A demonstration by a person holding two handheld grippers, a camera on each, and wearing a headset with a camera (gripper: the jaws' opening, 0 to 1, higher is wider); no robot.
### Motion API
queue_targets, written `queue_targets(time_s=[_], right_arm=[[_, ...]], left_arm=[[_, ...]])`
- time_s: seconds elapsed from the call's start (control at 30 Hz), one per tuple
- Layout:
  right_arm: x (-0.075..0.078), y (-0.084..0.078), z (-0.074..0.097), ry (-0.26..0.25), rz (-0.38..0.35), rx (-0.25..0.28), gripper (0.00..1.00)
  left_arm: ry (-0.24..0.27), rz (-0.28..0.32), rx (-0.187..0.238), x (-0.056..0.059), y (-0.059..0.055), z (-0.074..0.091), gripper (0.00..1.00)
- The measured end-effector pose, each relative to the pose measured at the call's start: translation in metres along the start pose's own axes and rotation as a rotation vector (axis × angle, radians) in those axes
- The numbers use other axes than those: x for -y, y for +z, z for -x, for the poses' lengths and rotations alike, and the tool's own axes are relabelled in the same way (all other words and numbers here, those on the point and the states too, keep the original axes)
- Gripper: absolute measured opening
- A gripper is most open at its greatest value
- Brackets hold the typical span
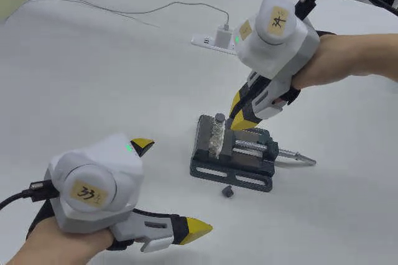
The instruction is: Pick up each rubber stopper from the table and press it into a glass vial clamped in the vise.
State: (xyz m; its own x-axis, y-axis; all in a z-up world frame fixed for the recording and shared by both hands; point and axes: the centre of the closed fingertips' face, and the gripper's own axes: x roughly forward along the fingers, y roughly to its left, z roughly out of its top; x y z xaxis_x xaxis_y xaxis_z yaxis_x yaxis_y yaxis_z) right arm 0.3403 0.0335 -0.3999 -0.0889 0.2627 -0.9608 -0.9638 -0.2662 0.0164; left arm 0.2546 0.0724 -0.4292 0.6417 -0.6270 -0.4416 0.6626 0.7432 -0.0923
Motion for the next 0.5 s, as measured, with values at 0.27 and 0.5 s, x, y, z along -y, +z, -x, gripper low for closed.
queue_targets(time_s=[0.27, 0.5], right_arm=[[0.01, 0.001, -0.009, 0.036, 0.06, -0.041, 0.06], [0.014, -0.001, -0.019, 0.071, 0.075, -0.066, 0.06]], left_arm=[[0.003, 0.013, -0.006, -0.004, -0.002, 0.0, 0.99], [0.01, 0.027, -0.011, -0.007, -0.007, 0.0, 0.99]])
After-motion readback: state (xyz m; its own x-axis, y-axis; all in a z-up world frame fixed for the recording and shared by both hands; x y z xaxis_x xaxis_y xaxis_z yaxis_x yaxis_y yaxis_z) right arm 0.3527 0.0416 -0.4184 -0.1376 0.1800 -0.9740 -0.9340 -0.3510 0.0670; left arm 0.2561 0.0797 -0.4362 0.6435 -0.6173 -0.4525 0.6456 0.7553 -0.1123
